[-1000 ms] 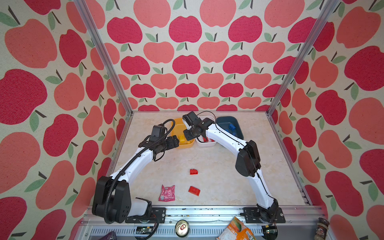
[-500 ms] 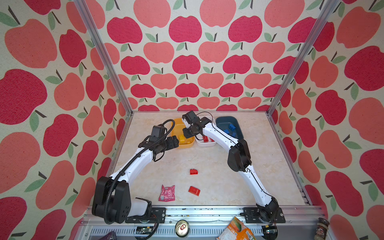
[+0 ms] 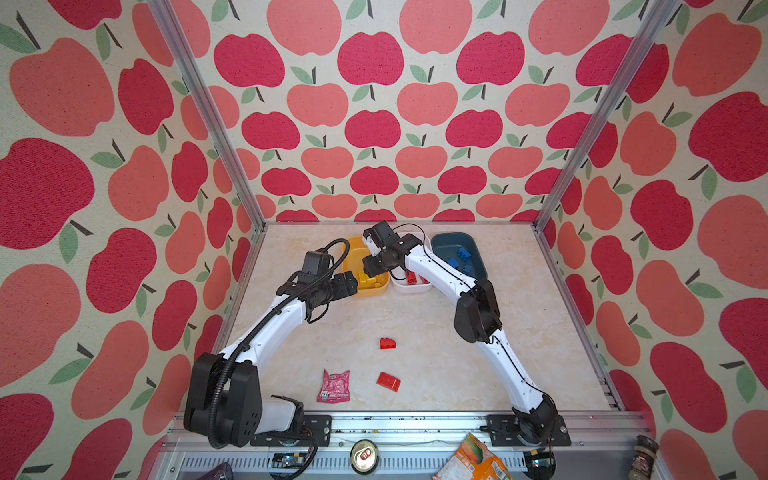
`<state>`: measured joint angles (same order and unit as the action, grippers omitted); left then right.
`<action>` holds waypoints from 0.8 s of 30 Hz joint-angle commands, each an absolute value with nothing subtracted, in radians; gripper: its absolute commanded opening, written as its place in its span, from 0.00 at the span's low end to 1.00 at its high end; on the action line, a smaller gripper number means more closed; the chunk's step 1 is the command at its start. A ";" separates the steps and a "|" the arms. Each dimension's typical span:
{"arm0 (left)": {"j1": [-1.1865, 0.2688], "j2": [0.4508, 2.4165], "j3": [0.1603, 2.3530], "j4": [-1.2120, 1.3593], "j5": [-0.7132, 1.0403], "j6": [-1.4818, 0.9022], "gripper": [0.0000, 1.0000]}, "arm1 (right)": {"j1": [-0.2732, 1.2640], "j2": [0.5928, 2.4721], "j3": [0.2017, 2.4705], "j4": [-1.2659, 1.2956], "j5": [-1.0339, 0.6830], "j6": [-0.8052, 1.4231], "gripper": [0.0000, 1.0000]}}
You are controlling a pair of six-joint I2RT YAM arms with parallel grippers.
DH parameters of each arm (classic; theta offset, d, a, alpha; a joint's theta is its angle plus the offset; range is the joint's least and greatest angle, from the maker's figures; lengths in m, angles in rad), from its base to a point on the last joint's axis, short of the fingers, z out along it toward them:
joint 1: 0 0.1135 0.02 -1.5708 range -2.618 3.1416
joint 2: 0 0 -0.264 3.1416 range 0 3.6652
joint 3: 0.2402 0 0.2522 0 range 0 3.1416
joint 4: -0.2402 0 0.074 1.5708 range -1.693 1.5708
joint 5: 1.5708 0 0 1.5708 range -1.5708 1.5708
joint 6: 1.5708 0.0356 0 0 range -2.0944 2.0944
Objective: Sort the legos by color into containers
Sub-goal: 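Raise the right gripper away while the left gripper moves toward the red bricks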
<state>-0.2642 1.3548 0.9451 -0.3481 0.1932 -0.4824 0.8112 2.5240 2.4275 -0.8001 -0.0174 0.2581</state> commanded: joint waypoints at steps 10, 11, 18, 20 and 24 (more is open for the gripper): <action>-0.303 1.337 0.942 -0.401 0.185 -0.469 0.91 | 0.808 2.233 2.132 -0.722 -0.030 0.269 0.63; -0.311 1.338 0.942 -0.409 0.182 -0.463 0.91 | 0.808 2.207 2.095 -0.709 -0.030 0.273 0.64; -0.398 1.339 0.935 -0.462 0.178 -0.348 0.91 | 0.807 1.999 1.828 -0.647 -0.027 0.293 0.66; -0.425 1.344 0.936 -0.479 0.193 -0.306 0.90 | 0.804 1.944 1.761 -0.643 -0.025 0.295 0.66; -0.484 1.344 0.937 -0.513 0.216 -0.222 0.89 | 0.787 1.825 1.616 -0.642 -0.031 0.306 0.67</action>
